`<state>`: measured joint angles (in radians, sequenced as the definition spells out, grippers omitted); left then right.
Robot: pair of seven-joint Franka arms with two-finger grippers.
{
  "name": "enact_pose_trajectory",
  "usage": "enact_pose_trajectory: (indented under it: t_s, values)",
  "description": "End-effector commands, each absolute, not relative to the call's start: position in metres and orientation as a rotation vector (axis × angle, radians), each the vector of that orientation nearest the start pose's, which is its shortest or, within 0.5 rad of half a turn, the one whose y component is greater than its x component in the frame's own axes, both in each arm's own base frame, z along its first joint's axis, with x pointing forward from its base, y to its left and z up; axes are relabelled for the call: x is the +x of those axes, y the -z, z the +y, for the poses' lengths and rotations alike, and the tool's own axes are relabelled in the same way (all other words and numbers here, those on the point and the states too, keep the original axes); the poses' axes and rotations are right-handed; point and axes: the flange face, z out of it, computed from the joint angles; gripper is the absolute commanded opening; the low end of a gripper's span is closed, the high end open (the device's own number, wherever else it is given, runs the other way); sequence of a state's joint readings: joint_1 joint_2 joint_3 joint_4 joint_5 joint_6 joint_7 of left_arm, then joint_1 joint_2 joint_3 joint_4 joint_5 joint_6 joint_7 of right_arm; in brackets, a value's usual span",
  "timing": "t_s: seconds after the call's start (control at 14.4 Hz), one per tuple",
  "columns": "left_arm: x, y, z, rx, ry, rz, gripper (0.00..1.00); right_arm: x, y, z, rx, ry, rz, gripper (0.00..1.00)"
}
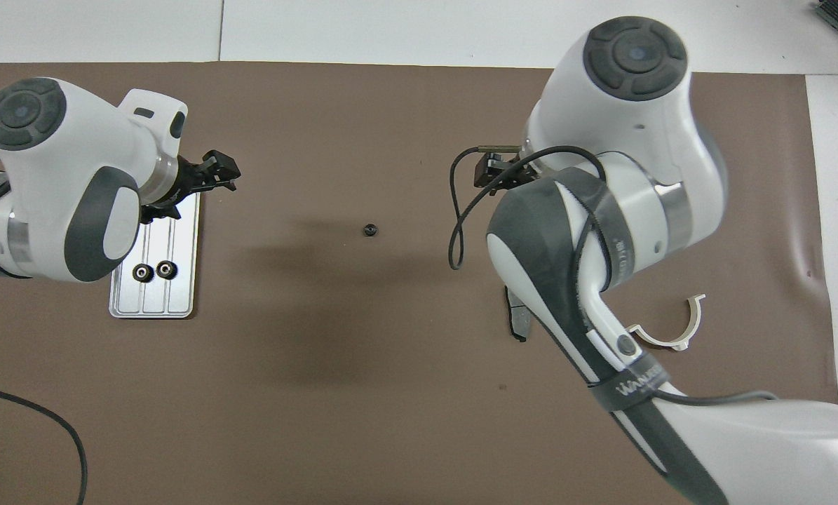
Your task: Place bearing gear from tray to pile
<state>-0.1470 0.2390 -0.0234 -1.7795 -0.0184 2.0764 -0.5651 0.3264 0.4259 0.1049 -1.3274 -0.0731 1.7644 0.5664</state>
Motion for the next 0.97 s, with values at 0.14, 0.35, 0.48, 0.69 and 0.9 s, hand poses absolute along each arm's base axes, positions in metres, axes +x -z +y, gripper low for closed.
enact_pose_trajectory:
  t_s: [0.14,0.35,0.48,0.69,0.9]
  values:
    - [0.594,-0.391,-0.020,-3.114,0.017,-0.560,1.00,0.649,-0.431,0.357,-3.133,0.169,0.185,0.99]
    - [0.568,-0.367,0.021,-3.065,0.013,-0.774,1.00,0.649,-0.390,0.411,-3.150,0.262,0.198,0.95]
    - [0.552,-0.355,0.024,-3.032,0.006,-0.886,1.00,0.639,-0.378,0.435,-3.118,0.291,0.225,0.92]
    - [0.543,-0.338,0.025,-2.966,0.092,-1.132,1.00,0.631,-0.367,0.454,-3.091,0.313,0.205,0.85]
    - [0.542,-0.332,0.036,-2.924,0.089,-1.237,1.00,0.625,-0.364,0.459,-3.083,0.330,0.167,0.82]
